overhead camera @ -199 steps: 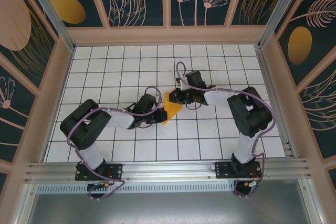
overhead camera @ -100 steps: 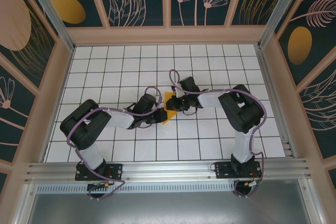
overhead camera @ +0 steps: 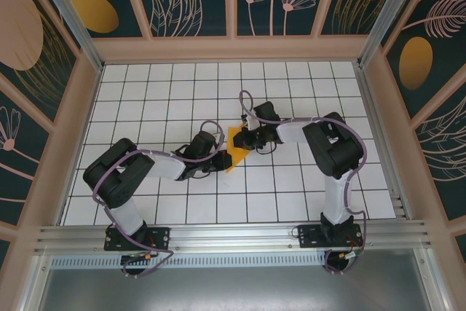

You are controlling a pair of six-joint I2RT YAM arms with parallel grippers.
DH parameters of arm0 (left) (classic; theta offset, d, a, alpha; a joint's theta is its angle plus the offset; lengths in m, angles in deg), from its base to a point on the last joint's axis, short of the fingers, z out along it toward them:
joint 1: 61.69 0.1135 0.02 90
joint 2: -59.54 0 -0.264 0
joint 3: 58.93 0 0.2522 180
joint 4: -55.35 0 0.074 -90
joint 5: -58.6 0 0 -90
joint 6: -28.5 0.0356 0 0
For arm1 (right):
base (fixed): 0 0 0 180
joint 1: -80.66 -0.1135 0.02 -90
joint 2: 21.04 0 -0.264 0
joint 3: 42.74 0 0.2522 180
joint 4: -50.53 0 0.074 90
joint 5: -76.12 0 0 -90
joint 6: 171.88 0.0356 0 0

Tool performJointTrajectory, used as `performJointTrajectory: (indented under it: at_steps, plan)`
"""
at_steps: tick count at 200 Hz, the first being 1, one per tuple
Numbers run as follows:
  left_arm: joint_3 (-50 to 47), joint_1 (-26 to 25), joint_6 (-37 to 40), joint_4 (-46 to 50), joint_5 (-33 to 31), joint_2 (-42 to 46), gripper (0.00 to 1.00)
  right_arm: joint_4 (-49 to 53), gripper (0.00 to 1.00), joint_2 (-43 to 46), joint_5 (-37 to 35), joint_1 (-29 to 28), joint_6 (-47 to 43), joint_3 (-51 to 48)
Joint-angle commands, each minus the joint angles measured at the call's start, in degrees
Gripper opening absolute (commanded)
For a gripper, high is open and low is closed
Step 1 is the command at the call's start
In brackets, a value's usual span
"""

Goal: Fold a paper plane with a square sheet of paper (pick it up from the middle)
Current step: Fourth fold the wing at the center of the table.

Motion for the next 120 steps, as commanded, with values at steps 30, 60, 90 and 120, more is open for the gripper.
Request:
performJointTrajectory:
  at_steps: [30, 60, 90, 120]
  plan:
    - [-3.84, -0.58, -0.44, 10.09, -0.65, -2.83, 0.00, 0.93, 0.12, -5.59, -8.94, 7.70, -4.54, 4.72]
    - [-4.02, -0.58, -0.39, 9.74, -0.58, -2.63, 0.00, 1.67, 0.12, -8.08, -10.80, 10.53, -4.27, 7.88]
    - [-3.78, -0.64, -0.37, 9.57, -0.66, -2.78, 0.00, 2.30, 0.11, -9.54, -11.63, 12.50, -3.99, 11.45]
    - [-3.25, -0.59, -0.14, 9.64, -1.10, -2.84, 0.00, 1.34, 0.11, -4.90, -10.30, 12.28, -3.94, 11.73]
